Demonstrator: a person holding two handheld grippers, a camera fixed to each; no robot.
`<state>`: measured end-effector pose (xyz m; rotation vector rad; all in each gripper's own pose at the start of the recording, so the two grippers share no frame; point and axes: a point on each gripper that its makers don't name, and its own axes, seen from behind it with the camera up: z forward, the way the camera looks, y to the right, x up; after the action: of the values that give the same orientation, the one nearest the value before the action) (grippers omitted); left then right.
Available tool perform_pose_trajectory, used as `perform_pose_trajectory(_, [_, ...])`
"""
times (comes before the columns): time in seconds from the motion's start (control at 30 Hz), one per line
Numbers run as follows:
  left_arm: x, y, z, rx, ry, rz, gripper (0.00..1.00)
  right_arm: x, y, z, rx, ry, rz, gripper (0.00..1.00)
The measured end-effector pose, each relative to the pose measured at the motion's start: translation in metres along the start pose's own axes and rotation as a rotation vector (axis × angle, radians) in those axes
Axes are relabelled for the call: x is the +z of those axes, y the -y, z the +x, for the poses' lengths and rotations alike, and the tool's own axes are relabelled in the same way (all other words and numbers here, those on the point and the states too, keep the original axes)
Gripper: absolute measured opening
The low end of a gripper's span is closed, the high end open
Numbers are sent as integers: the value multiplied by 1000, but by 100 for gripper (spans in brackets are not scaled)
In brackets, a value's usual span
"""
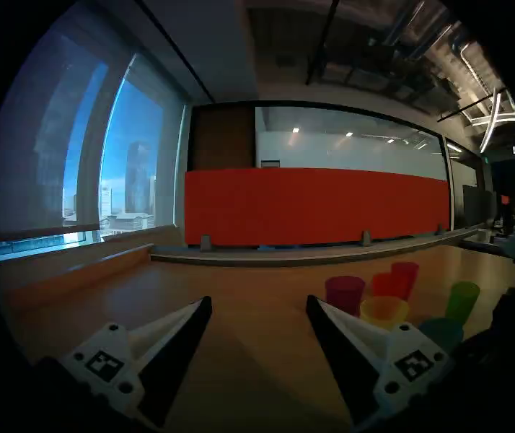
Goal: Pour water
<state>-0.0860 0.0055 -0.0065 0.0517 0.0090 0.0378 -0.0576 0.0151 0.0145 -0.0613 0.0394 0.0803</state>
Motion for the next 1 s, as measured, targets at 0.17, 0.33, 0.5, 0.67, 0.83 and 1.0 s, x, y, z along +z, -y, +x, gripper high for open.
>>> perform_pose_trajectory(0.17, [0, 0, 0, 0, 0, 0, 97, 0, 1, -3, -14, 8, 0, 99])
perform_pose_trajectory(0.33, [0, -1, 0, 0, 0, 0, 97, 0, 1, -6, -35, 15, -3, 99])
perform_pose_trajectory(0.5, [0, -1, 0, 0, 0, 0, 97, 0, 1, -7, -42, 16, -7, 99])
perform_pose_trajectory(0.67, [0, -1, 0, 0, 0, 0, 97, 0, 2, -7, -42, 16, -9, 99])
perform_pose_trajectory(0.83, [0, 0, 1, 0, 0, 0, 97, -2, 4, -6, -42, 16, -4, 99])
perform_pose_trajectory(1.0, [0, -1, 0, 0, 0, 0, 97, -2, 5, -6, -41, 17, -2, 99])
